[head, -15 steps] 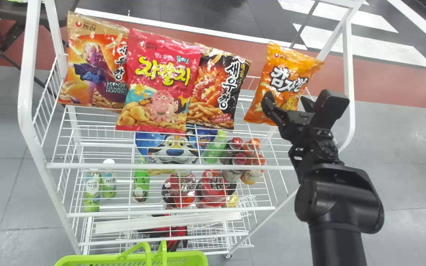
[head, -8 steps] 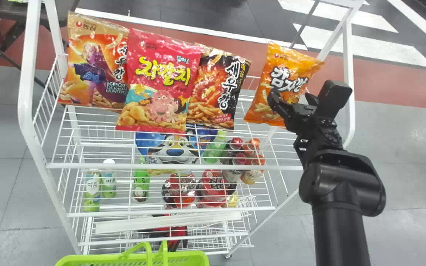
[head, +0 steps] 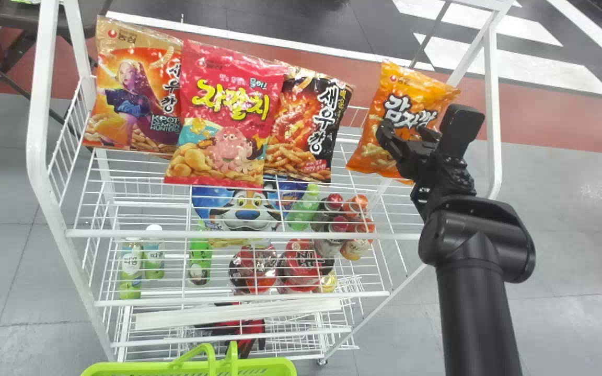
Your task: Hold basket handle with left hand then pick Gamjakkang with right hand and place into basket
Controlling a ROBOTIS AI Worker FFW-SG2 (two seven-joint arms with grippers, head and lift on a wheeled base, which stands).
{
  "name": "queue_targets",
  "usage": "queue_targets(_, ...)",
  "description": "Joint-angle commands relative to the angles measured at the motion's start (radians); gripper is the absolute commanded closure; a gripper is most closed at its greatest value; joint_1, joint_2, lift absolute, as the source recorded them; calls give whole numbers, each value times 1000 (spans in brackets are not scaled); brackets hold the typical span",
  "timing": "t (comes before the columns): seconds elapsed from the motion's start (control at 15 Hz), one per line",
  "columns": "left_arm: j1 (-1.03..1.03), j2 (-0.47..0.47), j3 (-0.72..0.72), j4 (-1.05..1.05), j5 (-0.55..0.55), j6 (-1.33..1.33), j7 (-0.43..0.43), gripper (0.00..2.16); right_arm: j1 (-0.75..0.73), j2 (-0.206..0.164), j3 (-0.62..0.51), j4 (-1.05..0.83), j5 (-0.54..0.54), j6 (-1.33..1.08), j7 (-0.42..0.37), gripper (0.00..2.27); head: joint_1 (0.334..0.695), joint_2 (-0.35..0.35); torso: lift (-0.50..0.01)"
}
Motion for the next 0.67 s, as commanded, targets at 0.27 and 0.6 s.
queue_targets(0.27,0,0,3,3,3,0,0,2148,37,1,14,-9,0,-123,-17,2250,695,-350,-19)
queue_targets(0.6,2,-3,5,0,2,0,3,2148,102,1,24,-79,-16,-181,-42,2250,695,-350,-19)
